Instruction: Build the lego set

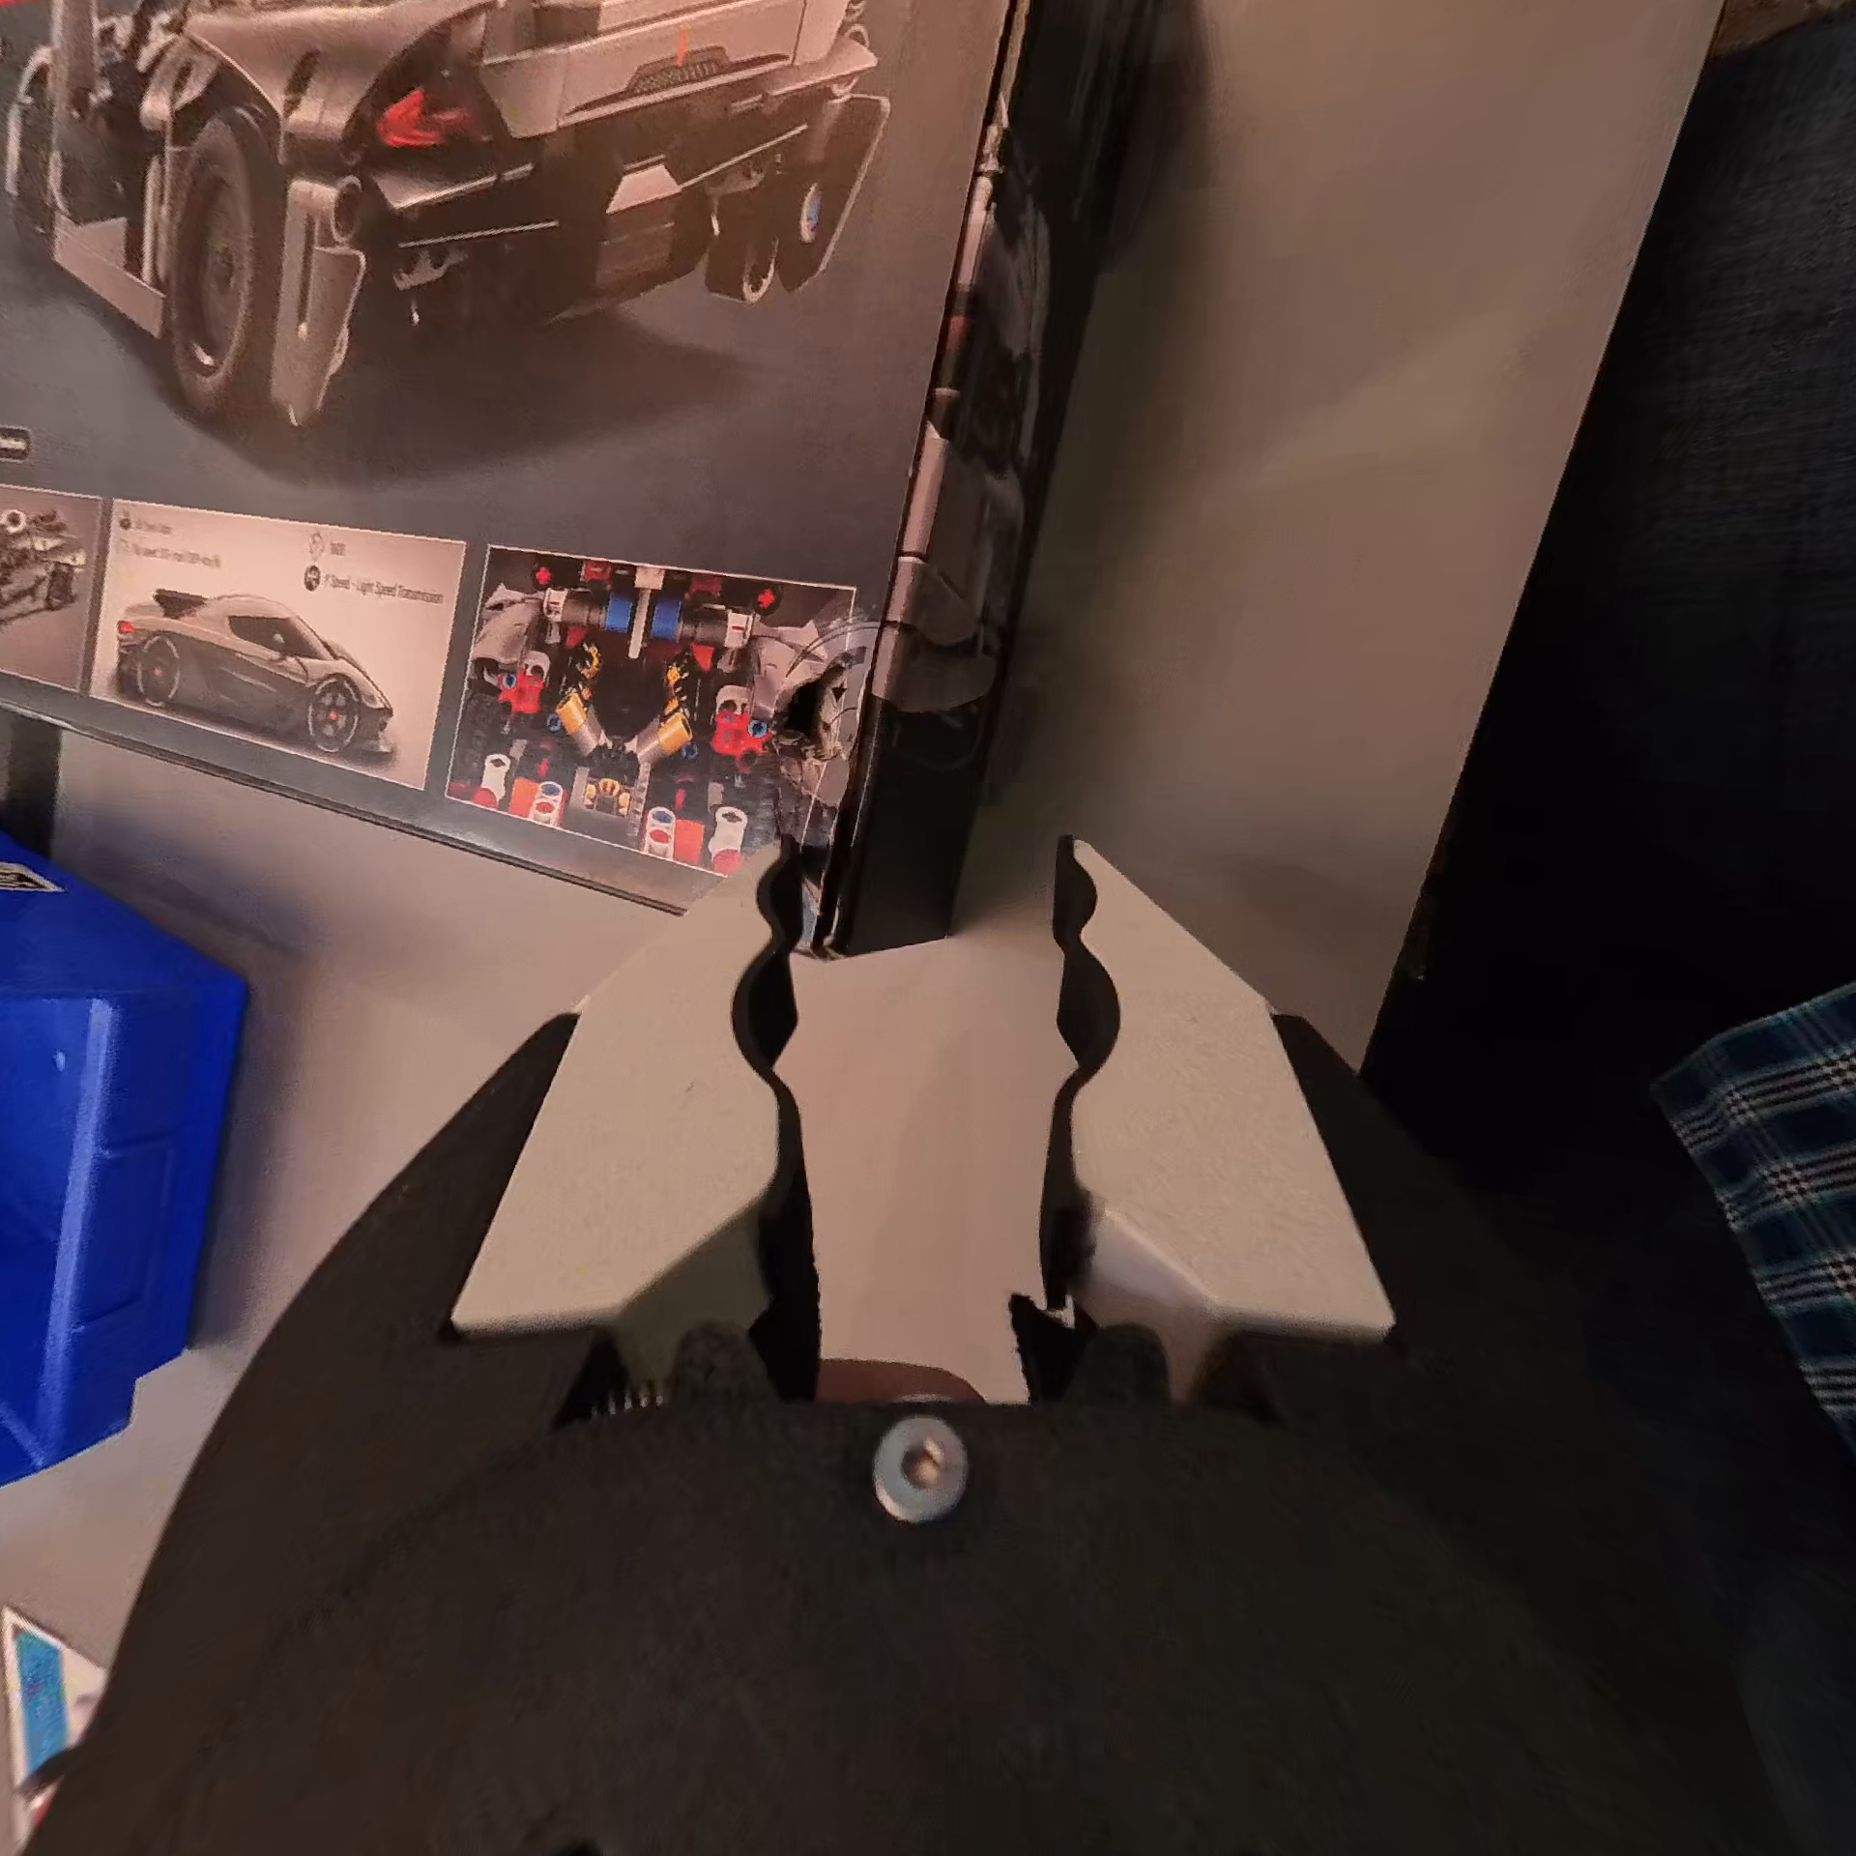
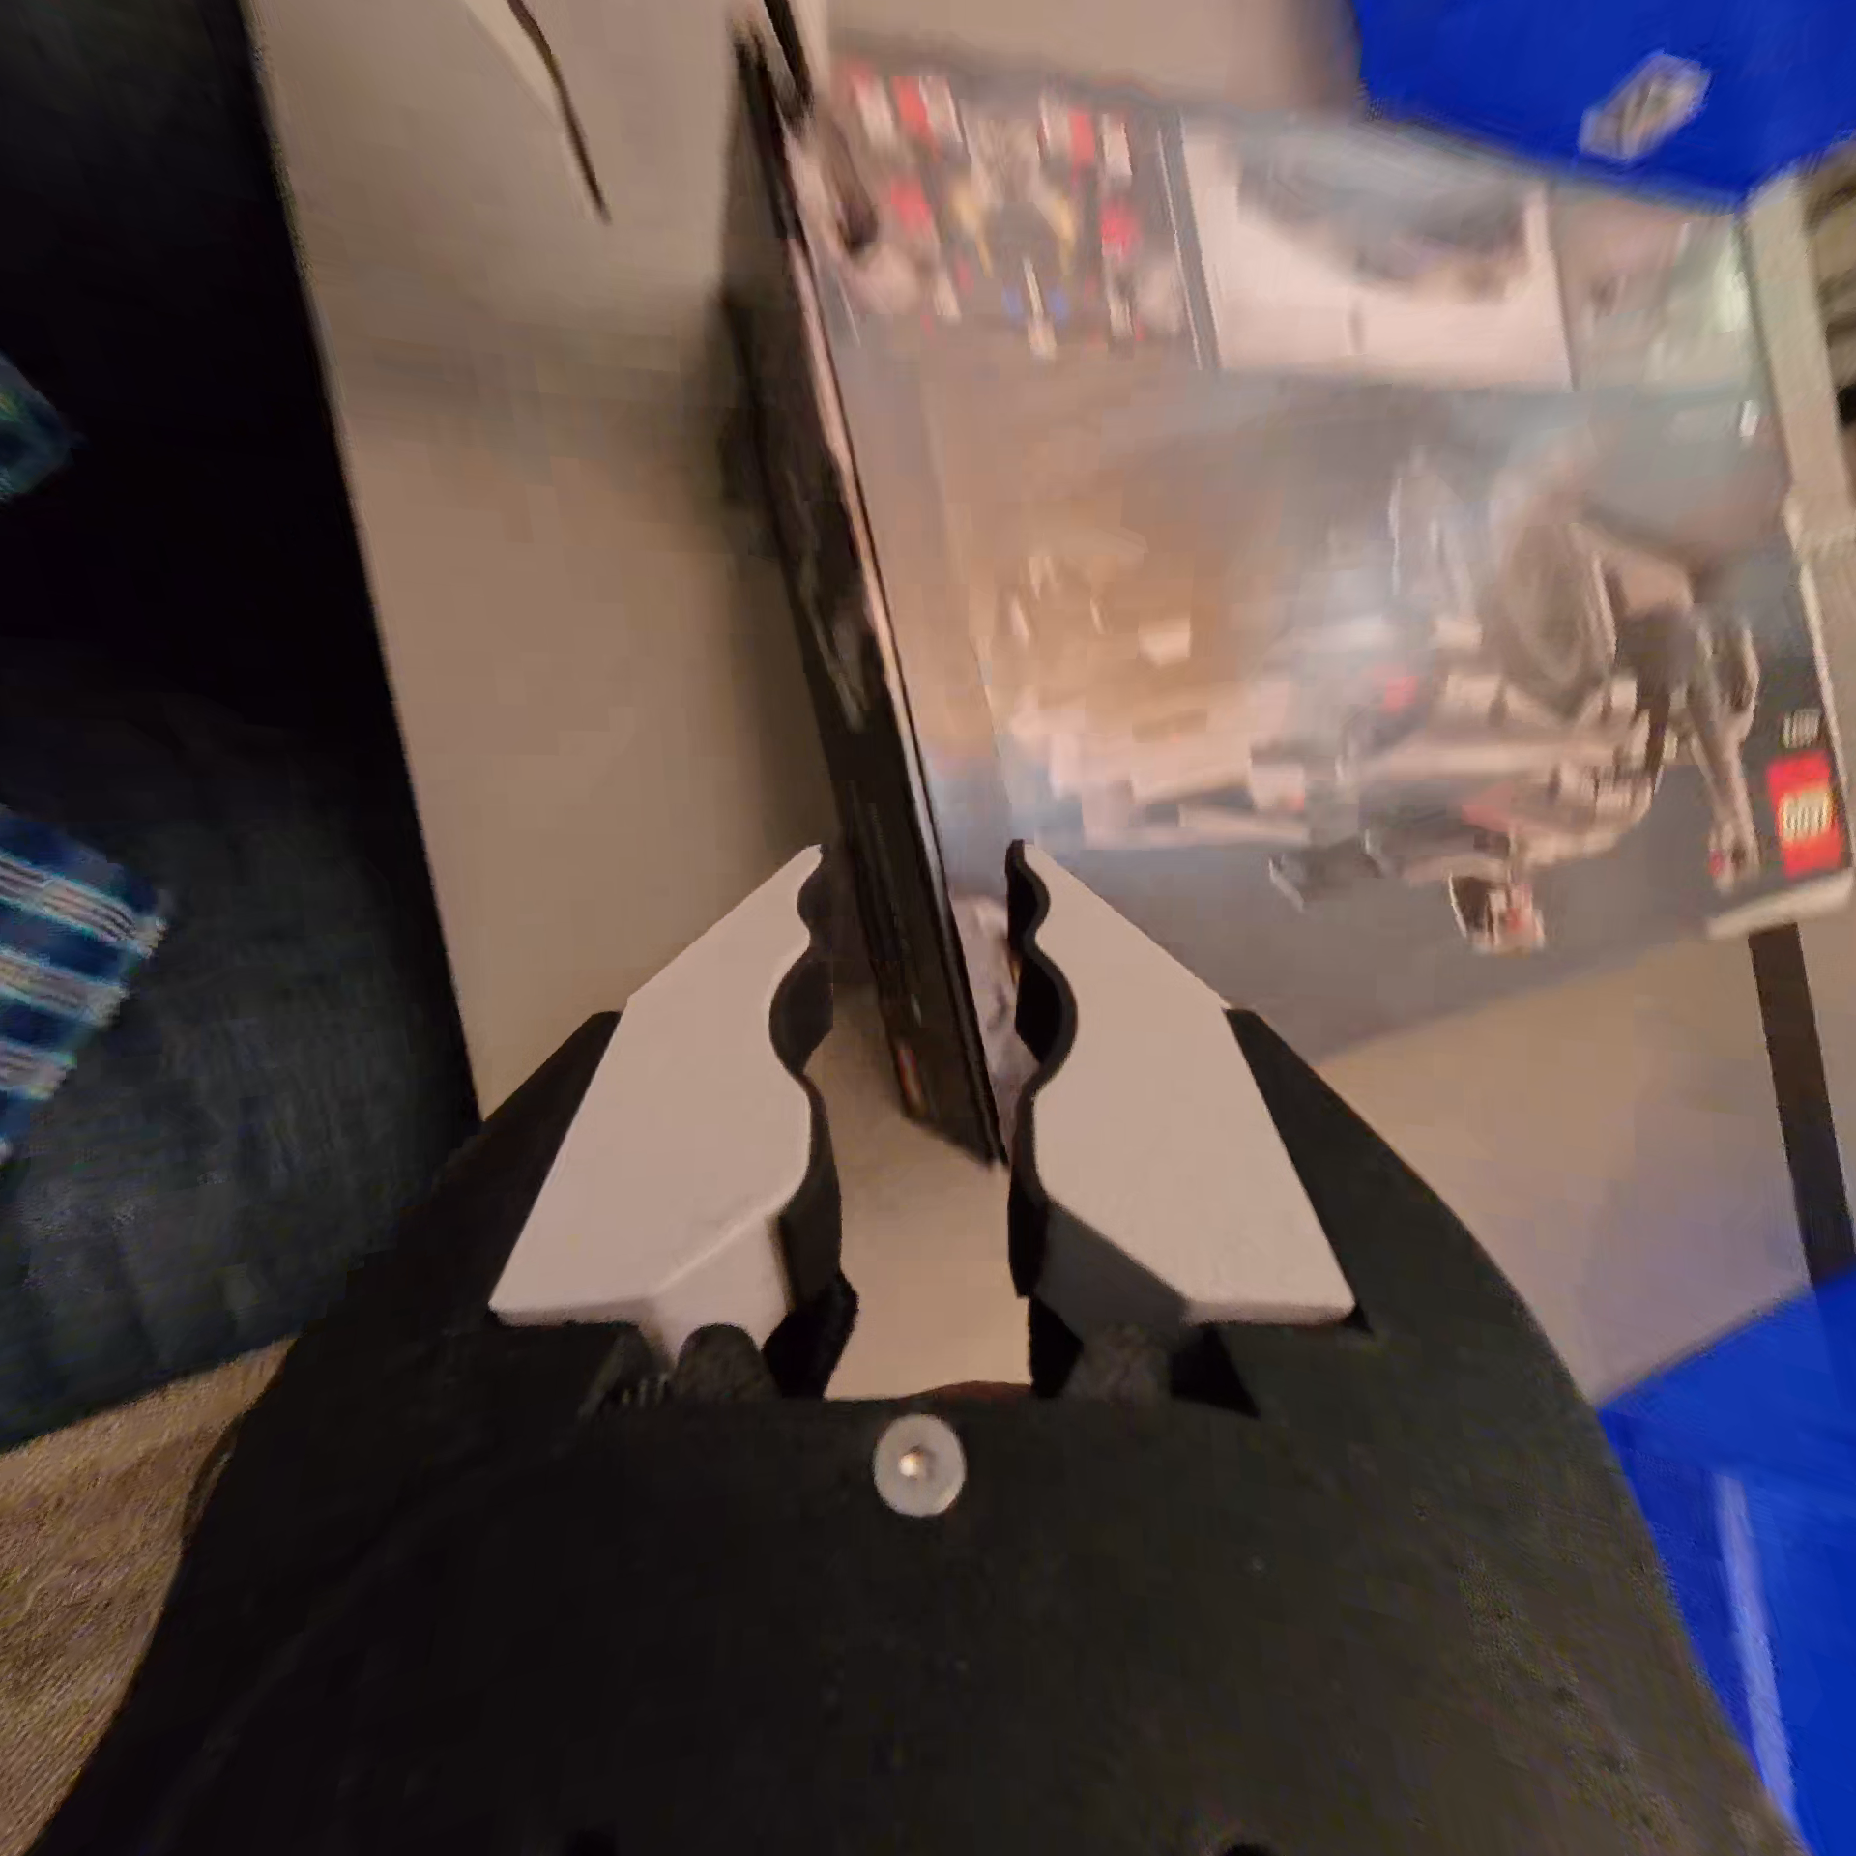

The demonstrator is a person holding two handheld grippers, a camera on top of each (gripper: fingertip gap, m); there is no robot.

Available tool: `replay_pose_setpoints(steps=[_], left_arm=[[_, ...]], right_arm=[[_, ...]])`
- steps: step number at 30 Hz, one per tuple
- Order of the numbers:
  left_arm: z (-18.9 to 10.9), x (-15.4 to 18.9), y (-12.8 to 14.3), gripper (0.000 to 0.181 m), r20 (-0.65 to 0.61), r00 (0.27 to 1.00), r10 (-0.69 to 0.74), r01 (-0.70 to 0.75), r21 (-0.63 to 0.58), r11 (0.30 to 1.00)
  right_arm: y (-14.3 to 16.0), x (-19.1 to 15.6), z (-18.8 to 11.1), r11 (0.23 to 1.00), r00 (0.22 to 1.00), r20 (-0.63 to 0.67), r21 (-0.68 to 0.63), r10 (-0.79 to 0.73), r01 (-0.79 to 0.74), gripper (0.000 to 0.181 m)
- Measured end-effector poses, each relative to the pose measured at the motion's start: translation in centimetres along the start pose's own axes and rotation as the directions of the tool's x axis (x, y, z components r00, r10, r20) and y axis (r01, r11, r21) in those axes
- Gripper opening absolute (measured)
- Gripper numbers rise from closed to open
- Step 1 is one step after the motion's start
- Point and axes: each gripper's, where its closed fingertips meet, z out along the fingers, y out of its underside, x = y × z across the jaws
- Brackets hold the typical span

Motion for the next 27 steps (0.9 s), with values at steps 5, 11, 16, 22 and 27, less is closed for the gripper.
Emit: replay_pose_setpoints(steps=[5, 11, 16, 22, 27], left_arm=[[-0.2, -0.3, 0.2, 0.046, 0.012, 1.0, -0.026, 0.026, 0.026, 0.999], [-0.2, -0.3, 0.3, 0.048, 0.016, 1.0, 0.01, -0.011, 0.058, 0.998], [0.3, -0.8, 0.0, 0.047, 0.013, 0.999, 0.039, -0.04, 0.114, 0.993], [0.5, -1.1, 0.1, 0.047, 0.023, 0.996, 0.085, -0.087, 0.133, 0.987], [0.6, -1.1, 0.2, 0.046, 0.028, 0.996, 0.084, -0.087, 0.157, 0.984]], right_arm=[[-6.3, -2.7, 2.6, 0.98, 0.991, 0.057, 0.169, -0.117, 0.106, 0.031], [-9.5, -3.7, 6.7, 0.962, 0.979, 0.01, 0.189, -0.205, 0.199, 0.033], [-10.6, -3.2, 8.6, 0.953, 0.965, -0.074, 0.151, -0.253, 0.262, 0.033], [-10.5, -3.3, 10.5, 0.94, 0.941, -0.122, 0.099, -0.315, 0.328, 0.028], [-10.3, -3.0, 11.2, 0.924, 0.913, -0.187, 0.057, -0.362, 0.378, 0.022]])
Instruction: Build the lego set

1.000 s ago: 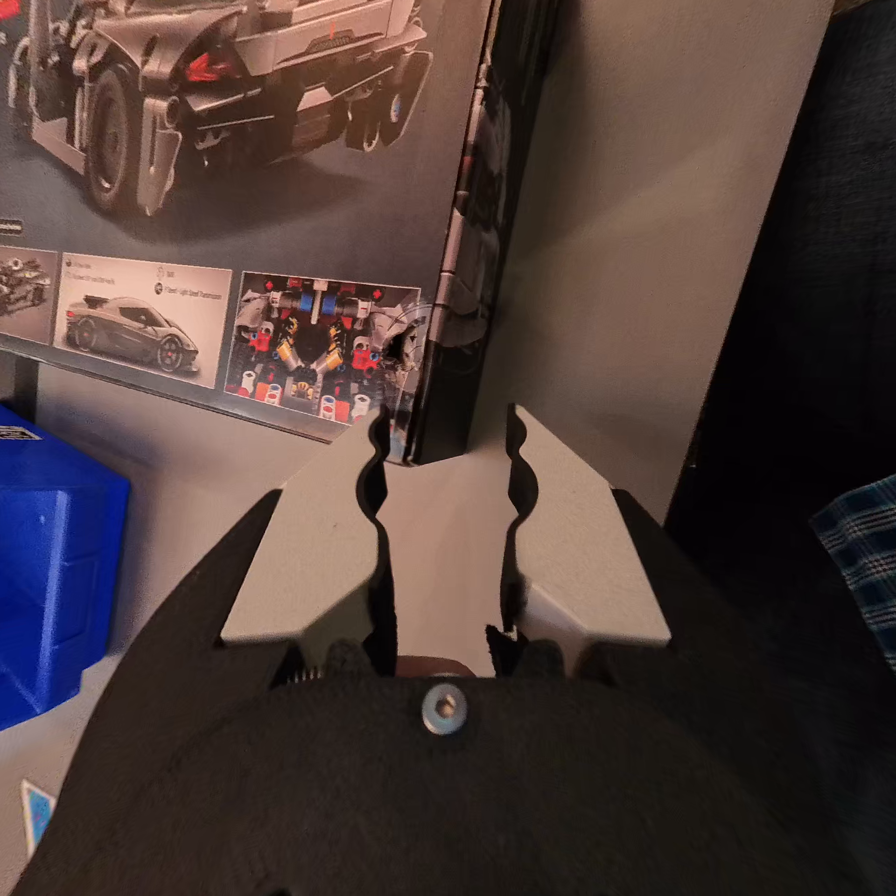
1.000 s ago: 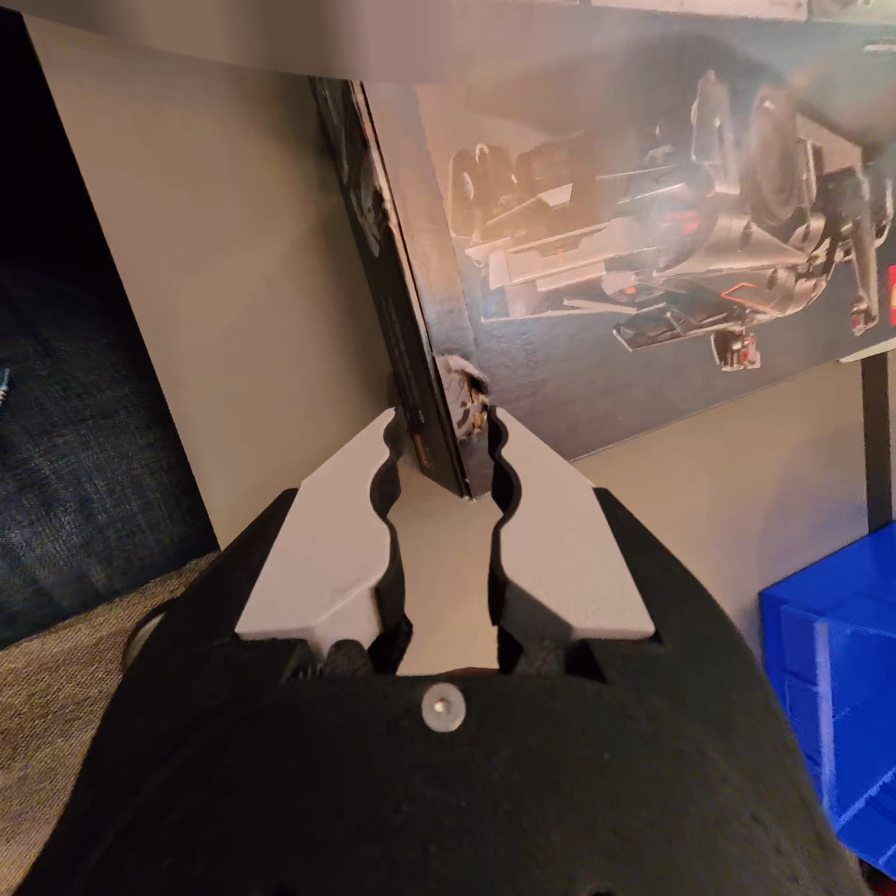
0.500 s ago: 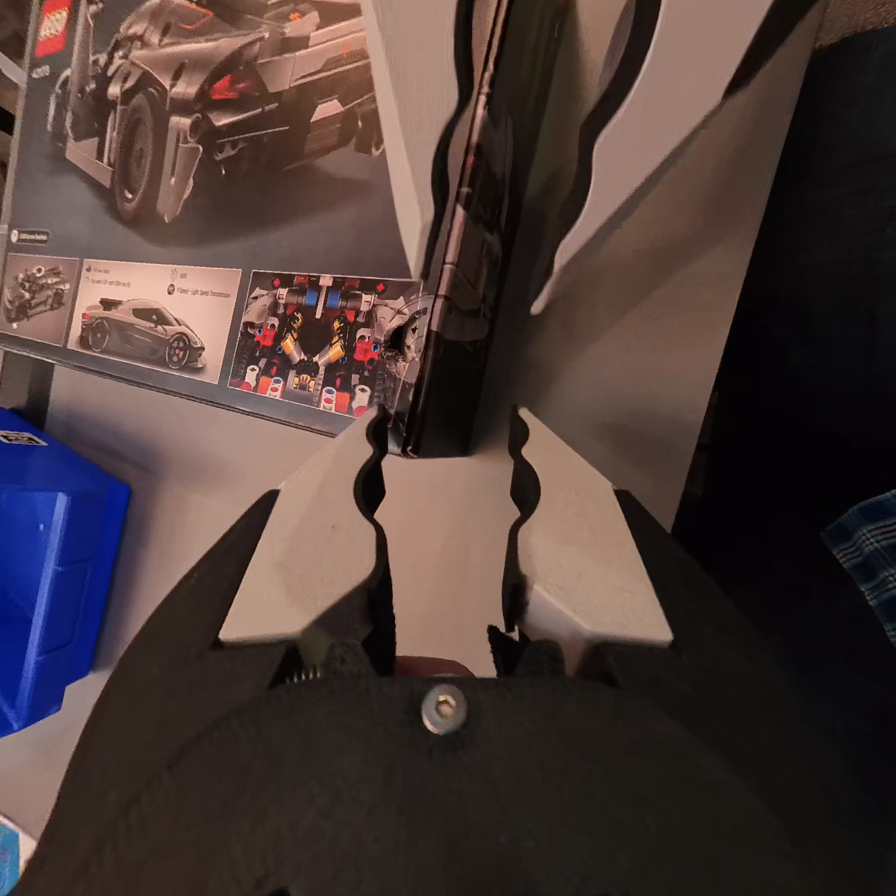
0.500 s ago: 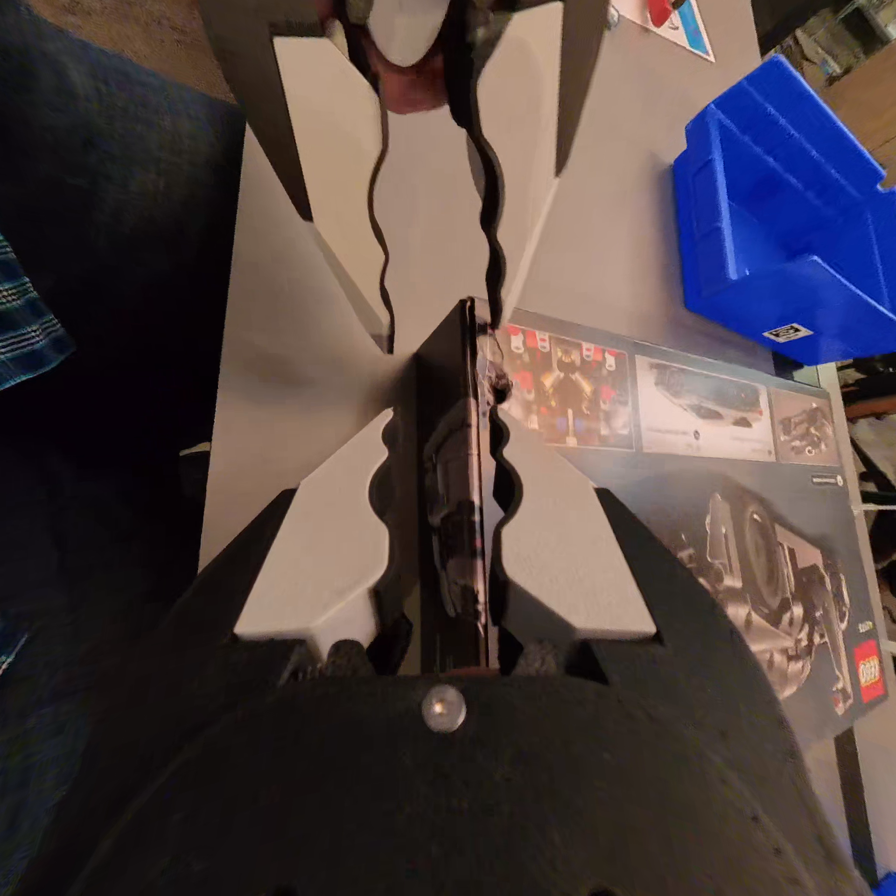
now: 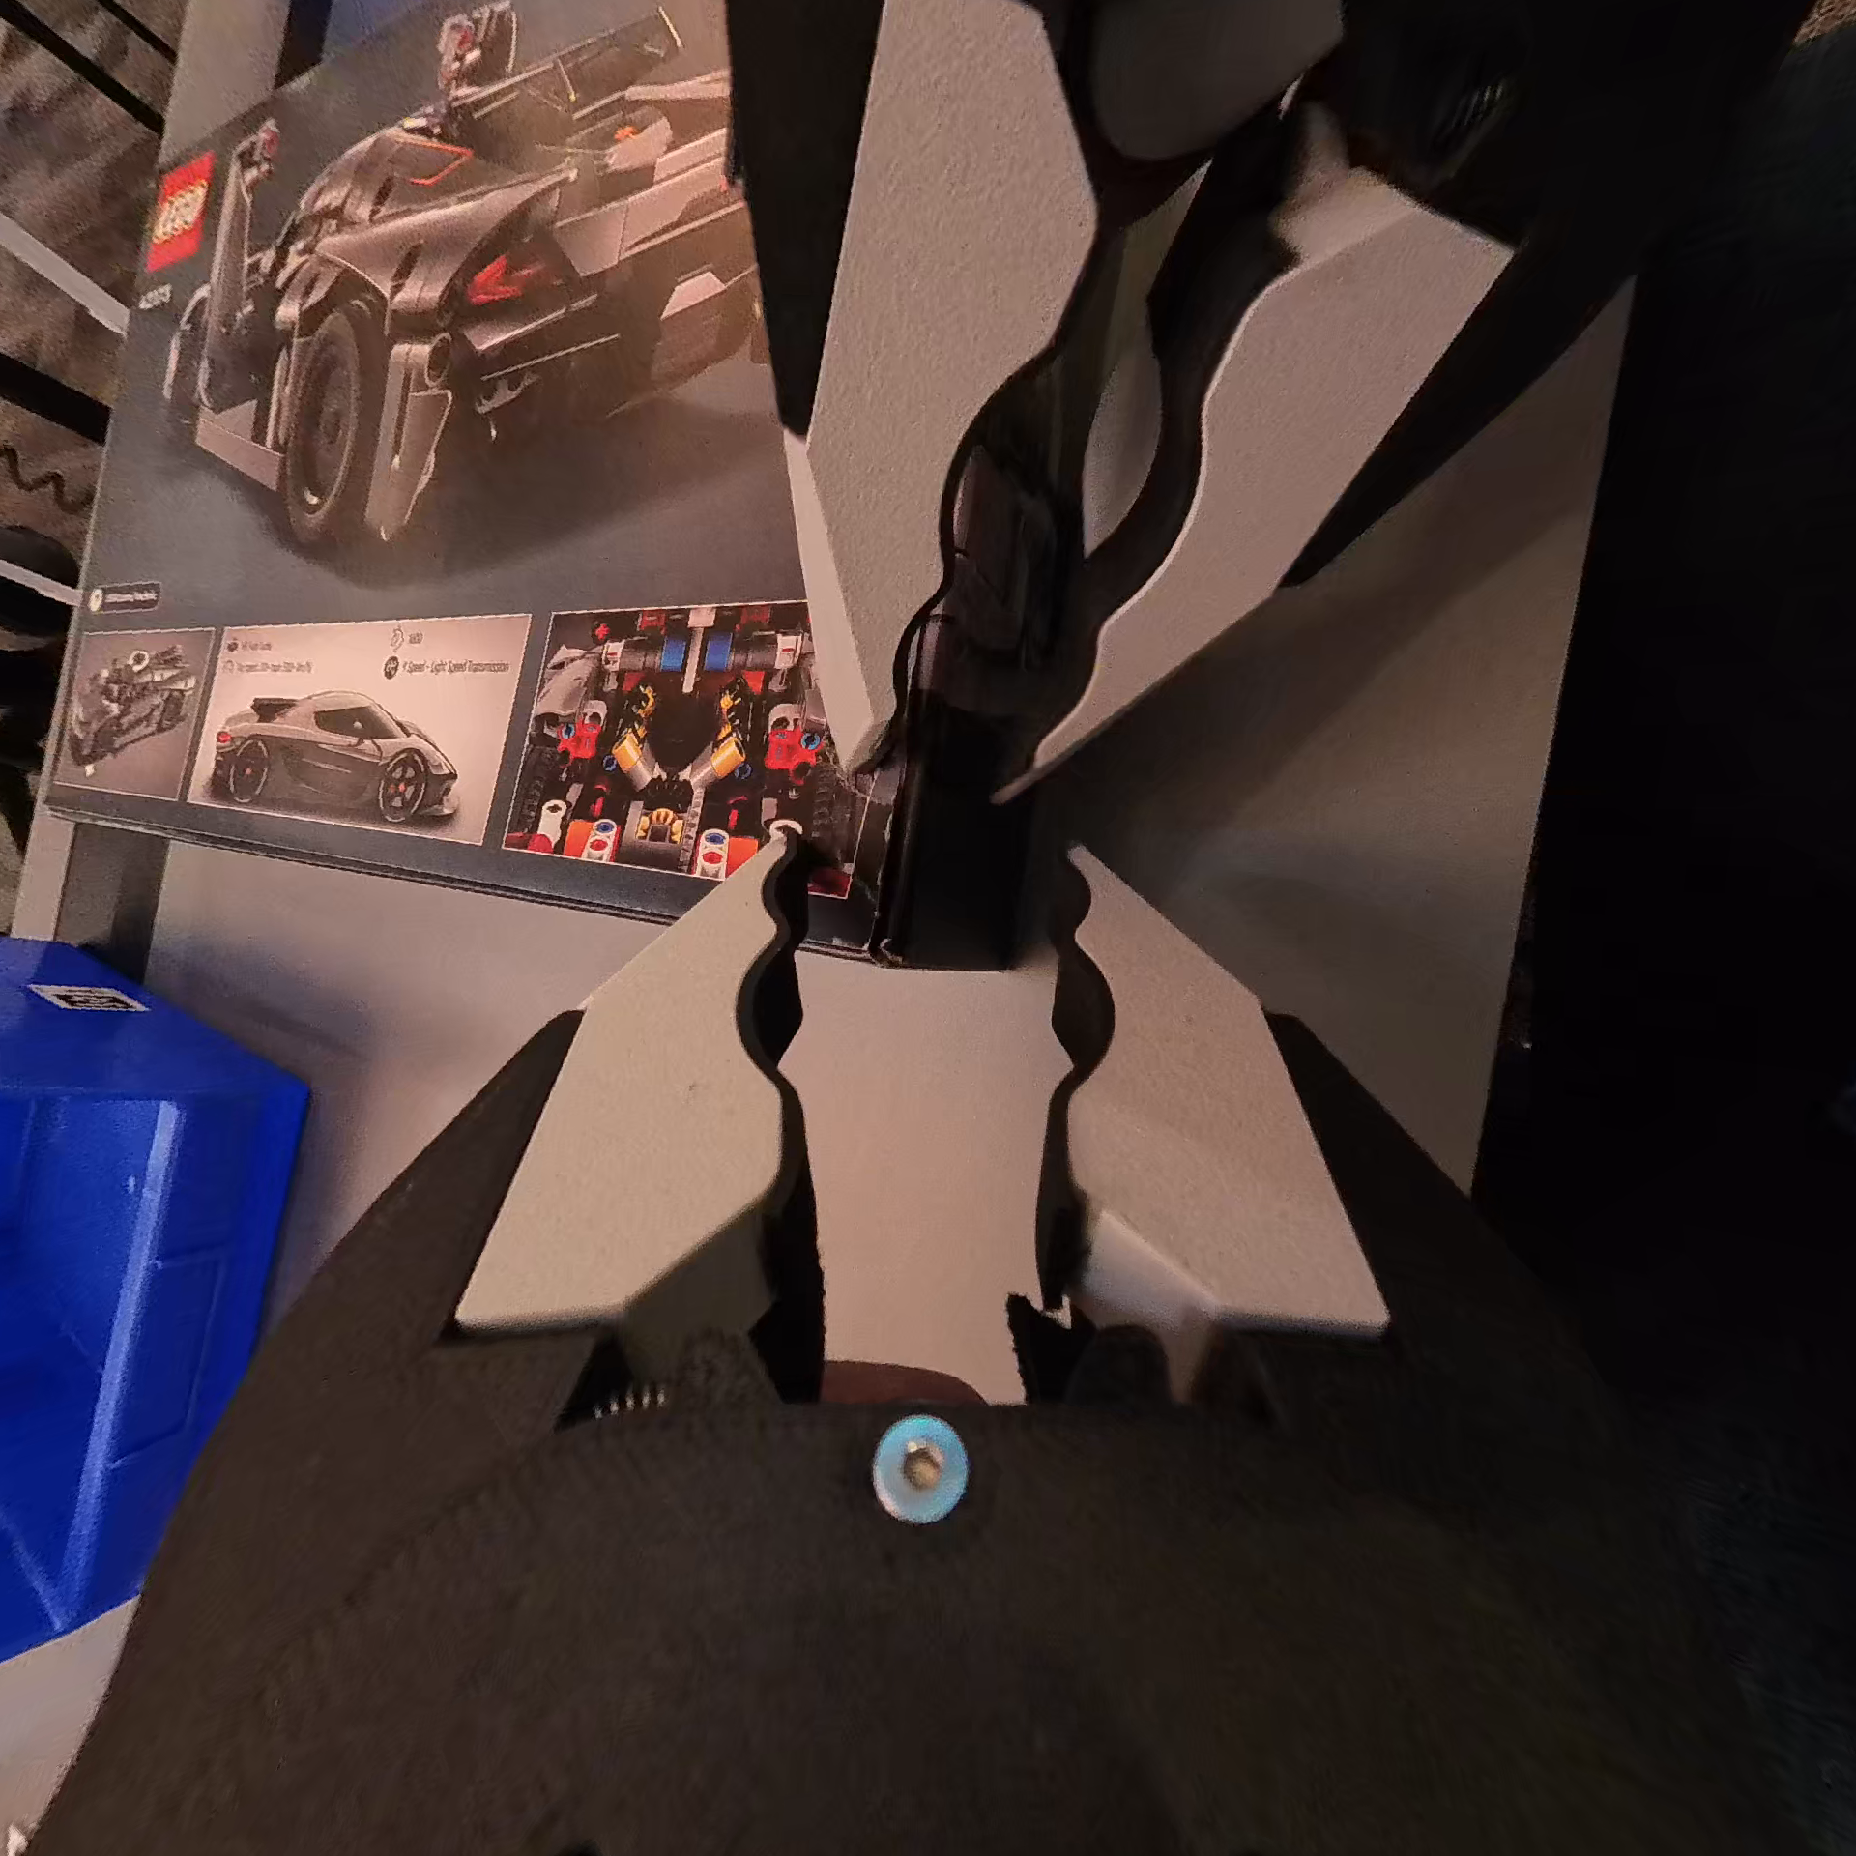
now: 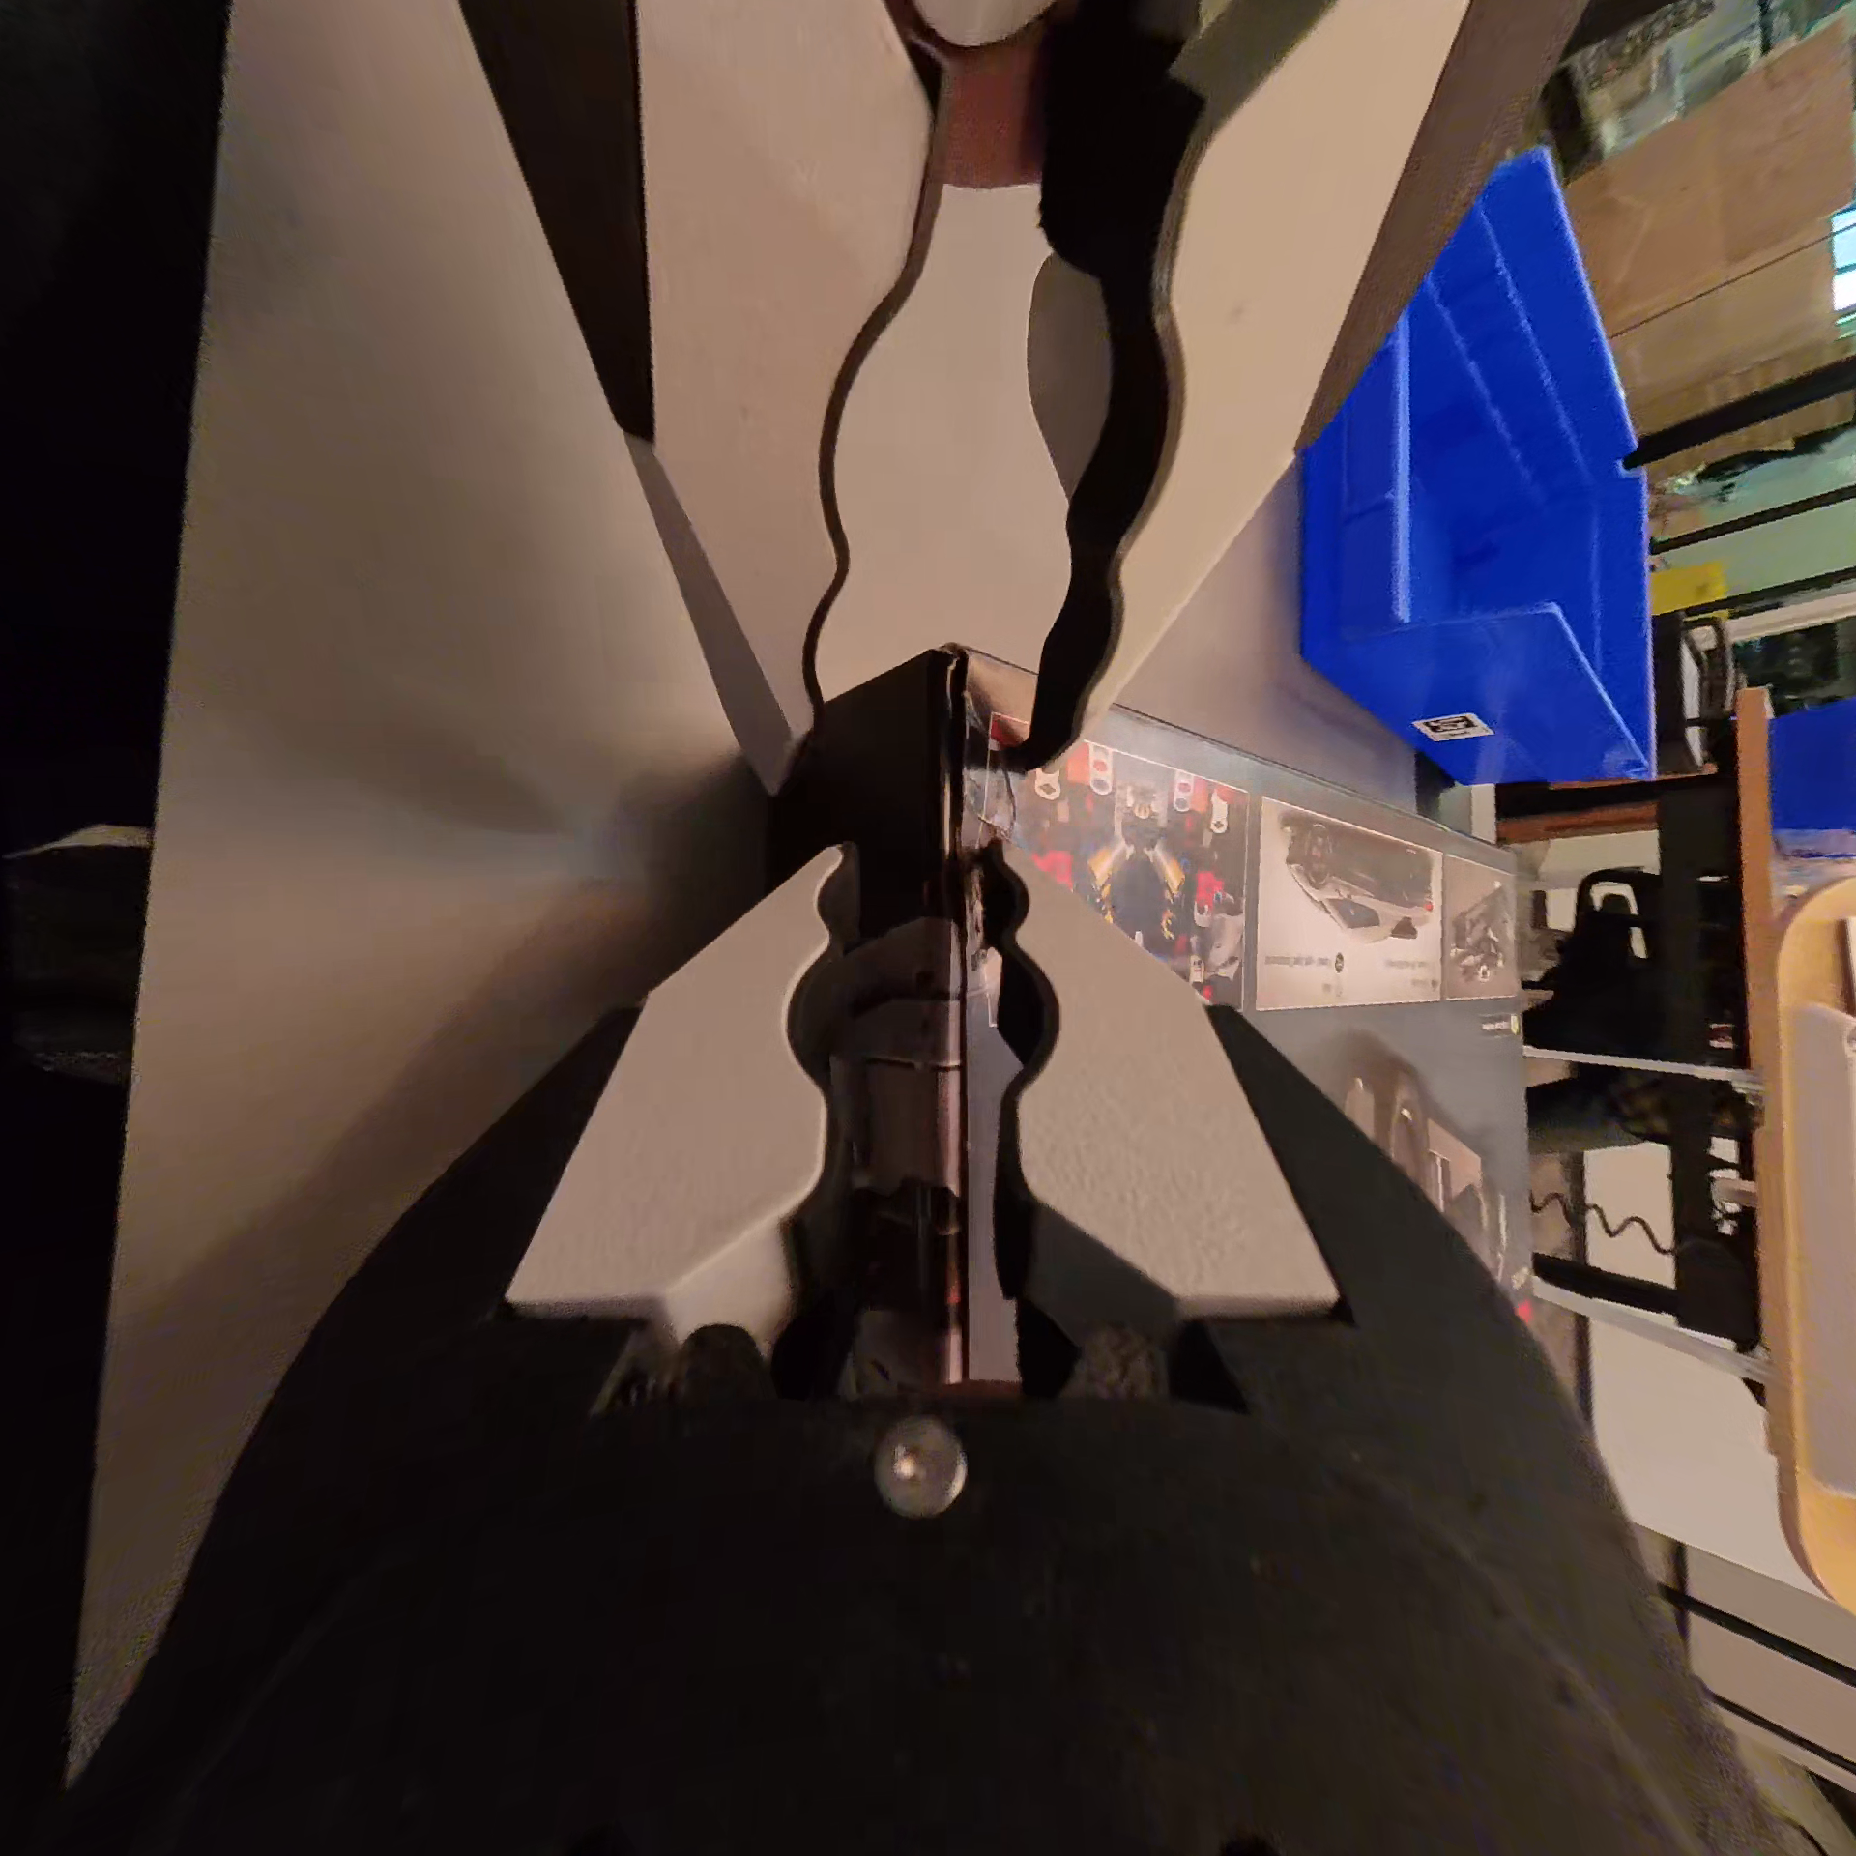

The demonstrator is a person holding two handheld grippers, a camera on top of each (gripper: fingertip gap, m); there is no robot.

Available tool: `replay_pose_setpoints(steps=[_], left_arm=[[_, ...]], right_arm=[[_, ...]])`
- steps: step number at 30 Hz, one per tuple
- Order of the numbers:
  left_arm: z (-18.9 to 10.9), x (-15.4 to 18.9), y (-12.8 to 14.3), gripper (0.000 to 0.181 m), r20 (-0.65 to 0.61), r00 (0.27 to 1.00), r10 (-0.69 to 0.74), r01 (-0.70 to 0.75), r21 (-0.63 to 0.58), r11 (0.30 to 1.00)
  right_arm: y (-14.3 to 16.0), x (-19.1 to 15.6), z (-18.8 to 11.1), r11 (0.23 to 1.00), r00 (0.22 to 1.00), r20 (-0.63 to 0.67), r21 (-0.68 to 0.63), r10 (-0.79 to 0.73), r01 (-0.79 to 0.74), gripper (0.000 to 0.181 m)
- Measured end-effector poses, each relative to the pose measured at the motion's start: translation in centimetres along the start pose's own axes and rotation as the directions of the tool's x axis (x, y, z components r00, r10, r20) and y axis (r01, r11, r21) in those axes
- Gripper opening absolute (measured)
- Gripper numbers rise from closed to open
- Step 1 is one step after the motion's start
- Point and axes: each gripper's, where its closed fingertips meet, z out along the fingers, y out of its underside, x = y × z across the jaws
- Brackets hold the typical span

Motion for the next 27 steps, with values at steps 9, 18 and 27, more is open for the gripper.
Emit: replay_pose_setpoints(steps=[9, 18, 27], left_arm=[[0.13, 0.09, 0.04, 0.046, 0.003, 1.0, -0.001, 0.001, 0.015, 1.0], [0.12, 0.05, 0.05, 0.046, 0.011, 1.0, 0.002, -0.002, 0.024, 1.0], [0.14, 0.08, 0.1, 0.047, 0.01, 1.0, 0.004, -0.005, 0.031, 0.999]], right_arm=[[0.31, -0.22, 0.38, 1.0, 1.0, -0.007, -0.011, -0.012, 0.012, 0.018], [0.18, -0.05, 0.26, 1.0, 0.994, -0.106, 0.018, -0.012, 0.014, 0.02], [-0.44, 0.18, 0.17, 0.999, 0.985, -0.171, 0.038, -0.02, 0.027, 0.018]])
